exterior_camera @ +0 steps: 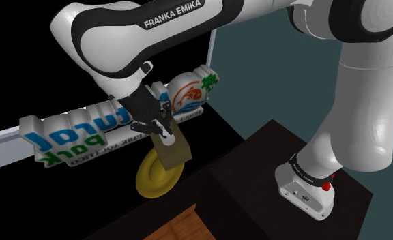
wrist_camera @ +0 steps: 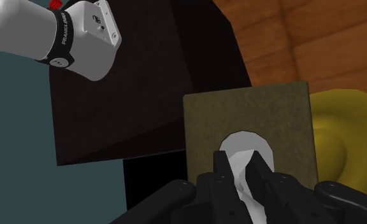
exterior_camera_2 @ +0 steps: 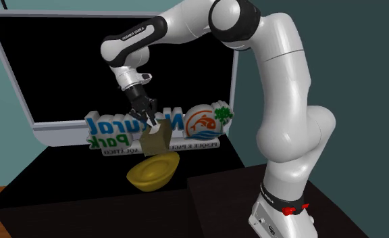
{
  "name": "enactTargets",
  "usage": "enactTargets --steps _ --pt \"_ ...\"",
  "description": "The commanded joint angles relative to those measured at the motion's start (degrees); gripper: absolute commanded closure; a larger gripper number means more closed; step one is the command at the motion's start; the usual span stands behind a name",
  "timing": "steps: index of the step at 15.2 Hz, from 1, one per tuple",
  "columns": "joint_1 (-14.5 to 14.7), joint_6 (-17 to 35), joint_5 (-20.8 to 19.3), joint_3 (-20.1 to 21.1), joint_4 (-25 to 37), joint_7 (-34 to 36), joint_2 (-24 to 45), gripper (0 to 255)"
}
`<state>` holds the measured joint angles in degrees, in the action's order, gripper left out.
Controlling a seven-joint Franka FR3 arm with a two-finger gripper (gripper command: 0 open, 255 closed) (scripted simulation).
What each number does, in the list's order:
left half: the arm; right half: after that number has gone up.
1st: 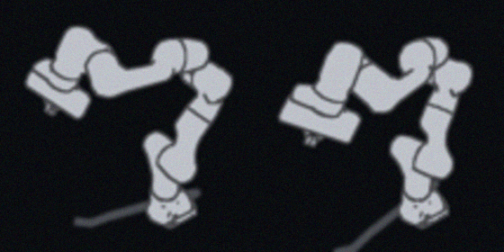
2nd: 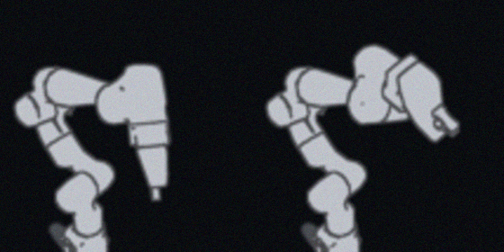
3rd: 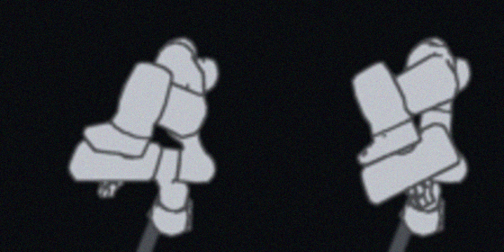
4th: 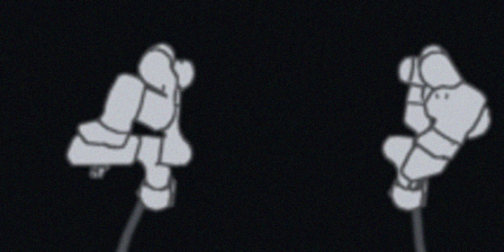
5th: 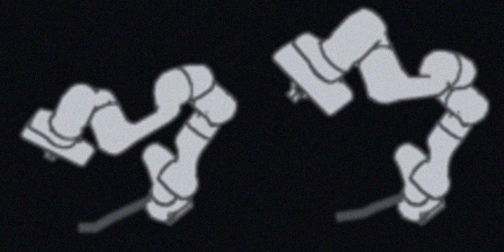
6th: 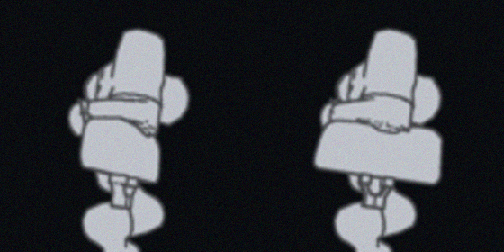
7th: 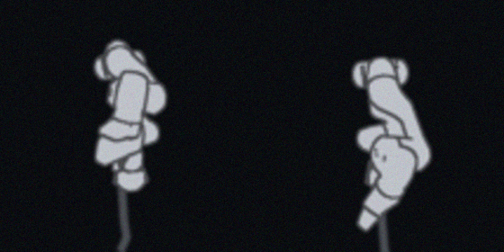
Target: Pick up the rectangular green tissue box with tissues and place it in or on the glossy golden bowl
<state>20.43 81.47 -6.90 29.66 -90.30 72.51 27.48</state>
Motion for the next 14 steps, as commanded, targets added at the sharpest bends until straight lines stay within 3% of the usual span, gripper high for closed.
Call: enactTargets --steps 1,14 --pt "0.7 0.4 -0.1 0.1 0.6 0.8 1.1 255" --pt "1.2 8.3 -2.0 -1.0 -3.5 1.3 5.3 255"
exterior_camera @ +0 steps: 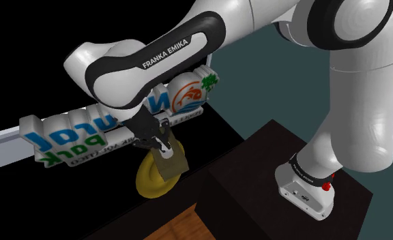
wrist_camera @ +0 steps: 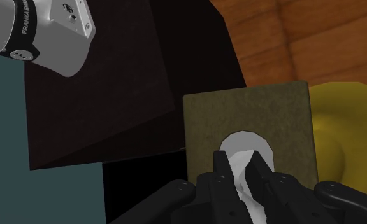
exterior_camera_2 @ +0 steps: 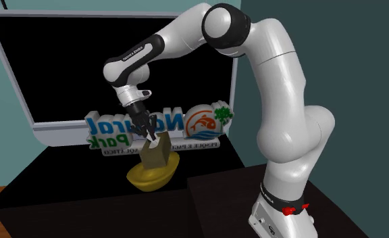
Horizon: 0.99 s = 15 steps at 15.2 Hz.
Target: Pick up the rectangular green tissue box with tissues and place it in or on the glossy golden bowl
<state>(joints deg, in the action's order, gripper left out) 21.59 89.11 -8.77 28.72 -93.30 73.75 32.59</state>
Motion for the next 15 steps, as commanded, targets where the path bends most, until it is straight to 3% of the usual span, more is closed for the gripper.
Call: enactTargets --steps 1,8,15 --pt "0.1 1.3 -0.3 -0.1 -0.8 0.1 0.6 255" --pt "0.5 5.1 -1.4 -0.9 -1.9 0.5 3.4 255" --pt "0.5 5.1 -1.4 -0.9 -1.9 0.5 3.4 255"
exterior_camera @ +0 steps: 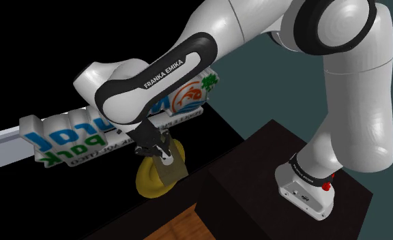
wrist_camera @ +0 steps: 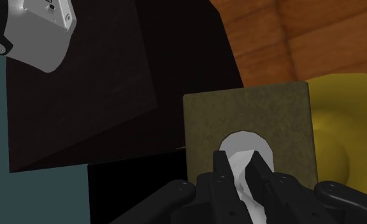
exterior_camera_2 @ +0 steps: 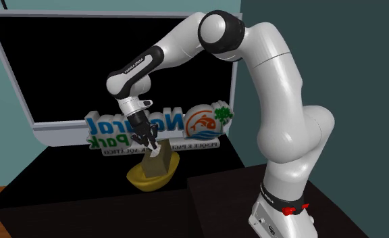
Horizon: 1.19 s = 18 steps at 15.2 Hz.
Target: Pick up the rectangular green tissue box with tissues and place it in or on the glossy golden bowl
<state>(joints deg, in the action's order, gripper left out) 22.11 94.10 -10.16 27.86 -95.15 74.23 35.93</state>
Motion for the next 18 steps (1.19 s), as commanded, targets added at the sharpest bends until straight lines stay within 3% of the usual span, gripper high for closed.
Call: enactTargets --steps 1,6,10,18 --pt "0.0 0.1 0.0 0.0 -0.1 0.0 0.1 0" --pt "0.0 0.1 0.0 0.0 0.0 0.0 0.1 0" --pt "1.5 -7.8 0.0 -0.1 9.7 -0.2 1.9 0" --pt "1.5 -7.7 0.0 -0.1 9.7 -0.2 1.9 0"
